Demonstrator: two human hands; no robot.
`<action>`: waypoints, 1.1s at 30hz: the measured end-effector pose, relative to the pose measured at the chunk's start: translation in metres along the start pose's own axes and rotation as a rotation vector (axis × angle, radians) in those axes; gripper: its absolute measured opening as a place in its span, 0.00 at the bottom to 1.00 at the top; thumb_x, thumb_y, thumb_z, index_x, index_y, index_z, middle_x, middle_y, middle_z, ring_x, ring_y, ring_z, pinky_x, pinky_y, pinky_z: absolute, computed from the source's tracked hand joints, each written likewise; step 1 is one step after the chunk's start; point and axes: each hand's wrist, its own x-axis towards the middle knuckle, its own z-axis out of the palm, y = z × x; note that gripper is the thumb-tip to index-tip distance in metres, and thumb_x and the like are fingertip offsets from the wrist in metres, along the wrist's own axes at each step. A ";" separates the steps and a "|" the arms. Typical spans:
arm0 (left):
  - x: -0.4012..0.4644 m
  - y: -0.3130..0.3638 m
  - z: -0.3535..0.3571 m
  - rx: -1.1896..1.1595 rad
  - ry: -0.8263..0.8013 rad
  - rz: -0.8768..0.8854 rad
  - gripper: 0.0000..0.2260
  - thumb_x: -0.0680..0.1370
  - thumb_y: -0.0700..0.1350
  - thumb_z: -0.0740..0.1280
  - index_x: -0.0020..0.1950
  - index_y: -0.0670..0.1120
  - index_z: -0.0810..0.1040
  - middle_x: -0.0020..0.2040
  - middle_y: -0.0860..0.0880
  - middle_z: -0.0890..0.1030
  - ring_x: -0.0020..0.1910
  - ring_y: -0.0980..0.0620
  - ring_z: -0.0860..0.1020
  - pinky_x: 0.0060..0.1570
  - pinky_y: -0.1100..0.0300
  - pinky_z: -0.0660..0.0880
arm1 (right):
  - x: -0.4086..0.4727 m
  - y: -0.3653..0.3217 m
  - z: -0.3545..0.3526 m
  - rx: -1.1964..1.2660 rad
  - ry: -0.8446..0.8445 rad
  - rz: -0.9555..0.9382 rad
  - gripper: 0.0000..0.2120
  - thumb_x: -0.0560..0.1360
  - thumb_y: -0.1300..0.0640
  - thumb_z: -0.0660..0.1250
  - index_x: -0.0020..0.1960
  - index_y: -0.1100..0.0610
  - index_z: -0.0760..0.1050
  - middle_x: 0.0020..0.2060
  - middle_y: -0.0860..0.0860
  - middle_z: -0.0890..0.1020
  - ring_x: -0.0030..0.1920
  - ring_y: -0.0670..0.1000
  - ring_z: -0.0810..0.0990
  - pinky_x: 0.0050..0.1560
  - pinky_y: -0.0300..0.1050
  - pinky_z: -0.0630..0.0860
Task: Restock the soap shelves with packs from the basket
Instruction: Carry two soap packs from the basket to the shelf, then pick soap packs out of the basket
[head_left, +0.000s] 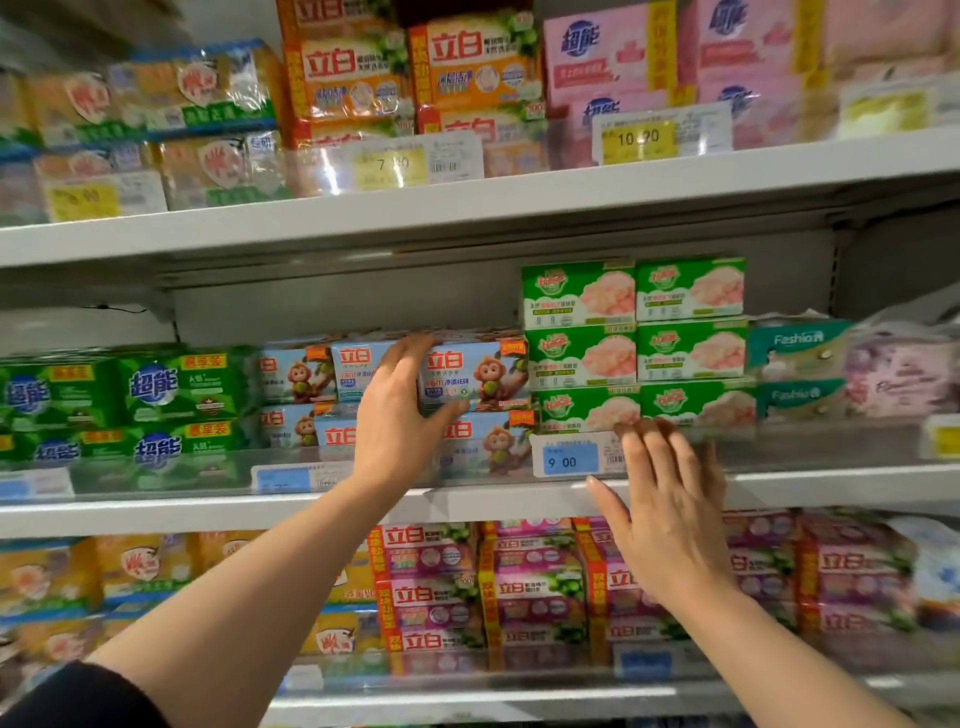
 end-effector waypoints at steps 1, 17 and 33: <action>-0.006 0.001 0.001 -0.030 -0.009 -0.022 0.33 0.73 0.45 0.75 0.74 0.48 0.66 0.72 0.49 0.69 0.70 0.49 0.68 0.67 0.56 0.66 | -0.001 0.000 -0.002 -0.001 -0.028 0.004 0.29 0.79 0.38 0.46 0.65 0.59 0.69 0.60 0.58 0.78 0.63 0.60 0.69 0.62 0.67 0.71; -0.170 0.183 0.045 -0.410 -0.450 0.233 0.22 0.72 0.42 0.73 0.65 0.43 0.75 0.55 0.45 0.82 0.53 0.46 0.80 0.54 0.53 0.76 | -0.115 0.128 -0.147 -0.002 -0.251 0.091 0.27 0.79 0.46 0.62 0.73 0.57 0.63 0.71 0.55 0.65 0.70 0.58 0.66 0.69 0.51 0.64; -0.365 0.472 0.143 -0.681 -1.279 1.068 0.24 0.74 0.47 0.74 0.67 0.45 0.73 0.62 0.46 0.70 0.59 0.47 0.74 0.57 0.55 0.73 | -0.422 0.334 -0.343 -0.387 -0.212 0.782 0.08 0.76 0.54 0.66 0.53 0.54 0.76 0.46 0.53 0.84 0.50 0.59 0.81 0.48 0.52 0.77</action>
